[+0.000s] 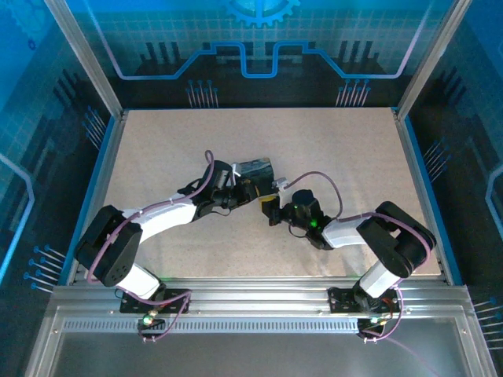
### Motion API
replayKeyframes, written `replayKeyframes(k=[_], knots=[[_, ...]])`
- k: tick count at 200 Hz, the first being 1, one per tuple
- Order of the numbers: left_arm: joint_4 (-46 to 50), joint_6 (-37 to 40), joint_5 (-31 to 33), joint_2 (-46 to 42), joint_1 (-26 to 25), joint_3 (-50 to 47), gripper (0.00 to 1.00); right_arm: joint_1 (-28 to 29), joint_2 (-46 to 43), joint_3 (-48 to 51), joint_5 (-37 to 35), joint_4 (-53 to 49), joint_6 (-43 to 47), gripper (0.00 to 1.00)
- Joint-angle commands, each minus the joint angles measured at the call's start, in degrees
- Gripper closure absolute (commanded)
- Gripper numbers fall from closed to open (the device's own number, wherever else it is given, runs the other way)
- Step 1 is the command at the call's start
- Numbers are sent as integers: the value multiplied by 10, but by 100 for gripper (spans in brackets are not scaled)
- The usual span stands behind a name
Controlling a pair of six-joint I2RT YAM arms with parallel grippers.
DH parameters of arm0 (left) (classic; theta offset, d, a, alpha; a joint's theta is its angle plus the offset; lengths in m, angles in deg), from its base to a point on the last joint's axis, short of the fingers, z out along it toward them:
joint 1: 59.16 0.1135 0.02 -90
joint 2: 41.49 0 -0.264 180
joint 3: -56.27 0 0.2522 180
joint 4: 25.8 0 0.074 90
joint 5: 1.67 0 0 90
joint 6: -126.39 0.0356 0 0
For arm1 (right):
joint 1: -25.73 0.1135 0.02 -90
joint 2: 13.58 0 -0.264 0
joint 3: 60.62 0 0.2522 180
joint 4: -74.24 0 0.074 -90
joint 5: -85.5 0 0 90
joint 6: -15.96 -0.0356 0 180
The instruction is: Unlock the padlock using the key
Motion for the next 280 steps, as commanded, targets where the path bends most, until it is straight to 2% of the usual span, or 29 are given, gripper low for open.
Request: replayKeyframes(k=[1,78,130,194,230,280], knots=[[-12,6,-37,-13,-11,-12,76,-7,2,-35,10,49,12,100],[-19,4,-42,-5,-10,-17,76,-14,11,-68,30,45,9,100],[-27,4,-46,14,-7,-13,76,-13,19,-55,24,31,-10,100],[-43,4,-50,49,0,-7,72,-9,27,-60,46,-81,-92,100],[-51,5,-53,62,5,-7,65,-1,24,-60,36,-114,-145,100],[-46,10,-54,48,18,-18,47,6,59,-90,48,-176,-209,100]])
